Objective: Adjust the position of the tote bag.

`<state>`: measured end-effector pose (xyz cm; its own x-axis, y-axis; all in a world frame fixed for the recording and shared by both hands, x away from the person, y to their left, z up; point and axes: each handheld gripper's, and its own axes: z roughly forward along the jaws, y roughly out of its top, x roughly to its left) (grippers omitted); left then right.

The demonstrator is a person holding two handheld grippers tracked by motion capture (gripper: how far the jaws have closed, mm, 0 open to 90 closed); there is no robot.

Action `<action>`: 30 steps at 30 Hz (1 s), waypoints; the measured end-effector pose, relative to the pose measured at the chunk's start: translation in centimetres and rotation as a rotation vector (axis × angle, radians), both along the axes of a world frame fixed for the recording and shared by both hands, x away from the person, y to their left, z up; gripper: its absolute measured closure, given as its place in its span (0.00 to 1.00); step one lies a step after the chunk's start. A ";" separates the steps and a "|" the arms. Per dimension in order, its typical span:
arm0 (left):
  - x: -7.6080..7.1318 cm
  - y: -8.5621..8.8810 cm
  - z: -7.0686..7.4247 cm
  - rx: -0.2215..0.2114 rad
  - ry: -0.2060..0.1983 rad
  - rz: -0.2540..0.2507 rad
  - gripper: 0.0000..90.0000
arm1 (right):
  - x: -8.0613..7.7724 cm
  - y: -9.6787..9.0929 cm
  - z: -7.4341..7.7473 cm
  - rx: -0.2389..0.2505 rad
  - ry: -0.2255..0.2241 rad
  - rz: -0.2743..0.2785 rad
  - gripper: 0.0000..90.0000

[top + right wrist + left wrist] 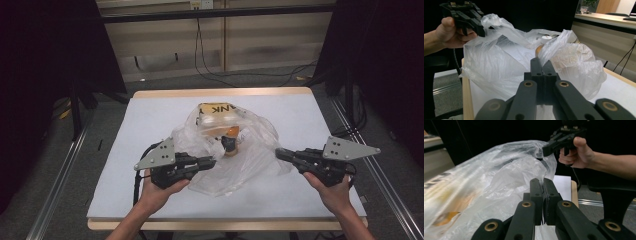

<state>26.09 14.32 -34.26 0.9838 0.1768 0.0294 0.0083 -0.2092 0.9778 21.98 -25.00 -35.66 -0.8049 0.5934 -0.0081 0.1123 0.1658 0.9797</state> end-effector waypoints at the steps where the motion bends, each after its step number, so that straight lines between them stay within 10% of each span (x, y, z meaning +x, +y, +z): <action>1: -0.1 0.2 0.3 0.000 -0.008 -0.002 0.98 | 0.0 -0.1 0.1 0.004 -0.002 -0.003 1.00; 30: 3.1 7.0 6.8 -0.166 -0.085 0.207 0.98 | 3.1 -1.6 4.8 0.100 -0.076 -0.070 1.00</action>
